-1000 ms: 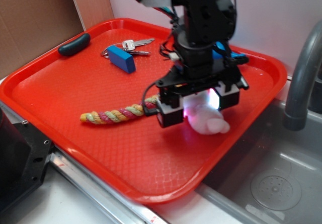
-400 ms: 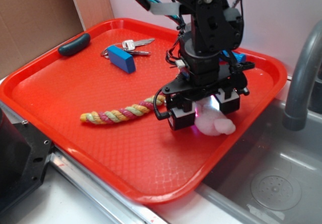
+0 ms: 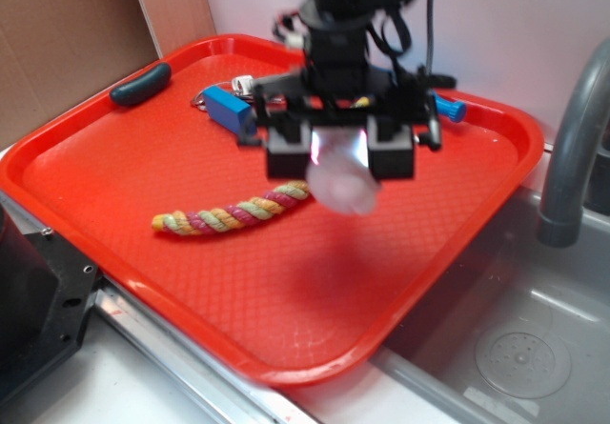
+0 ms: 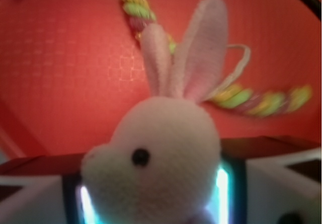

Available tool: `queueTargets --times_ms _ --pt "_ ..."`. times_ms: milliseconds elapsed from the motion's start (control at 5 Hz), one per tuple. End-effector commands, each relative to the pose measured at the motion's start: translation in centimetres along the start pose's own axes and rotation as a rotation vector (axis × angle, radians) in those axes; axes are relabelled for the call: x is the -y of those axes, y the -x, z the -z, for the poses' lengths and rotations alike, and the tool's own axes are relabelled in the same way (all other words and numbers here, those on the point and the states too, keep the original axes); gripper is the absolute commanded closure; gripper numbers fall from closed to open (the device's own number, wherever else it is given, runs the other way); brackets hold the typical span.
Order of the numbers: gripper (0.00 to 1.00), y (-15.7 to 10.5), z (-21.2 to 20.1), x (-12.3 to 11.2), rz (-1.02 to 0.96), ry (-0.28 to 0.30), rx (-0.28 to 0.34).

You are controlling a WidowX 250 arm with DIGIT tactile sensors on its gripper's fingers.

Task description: Grab the pink bunny.

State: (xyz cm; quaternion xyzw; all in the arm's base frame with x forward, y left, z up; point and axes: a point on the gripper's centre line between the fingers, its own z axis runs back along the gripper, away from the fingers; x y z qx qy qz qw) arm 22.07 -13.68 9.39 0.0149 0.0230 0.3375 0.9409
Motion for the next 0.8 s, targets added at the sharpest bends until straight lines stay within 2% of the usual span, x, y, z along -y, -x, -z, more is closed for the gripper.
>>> queueTargets --times_ms 0,400,600 --pt "1.0 -0.3 -8.0 -2.5 0.496 0.194 -0.04" --pt "1.0 1.0 -12.9 -8.4 0.514 0.25 0.091" --pt "1.0 0.4 -12.0 -7.6 0.547 0.194 -0.019"
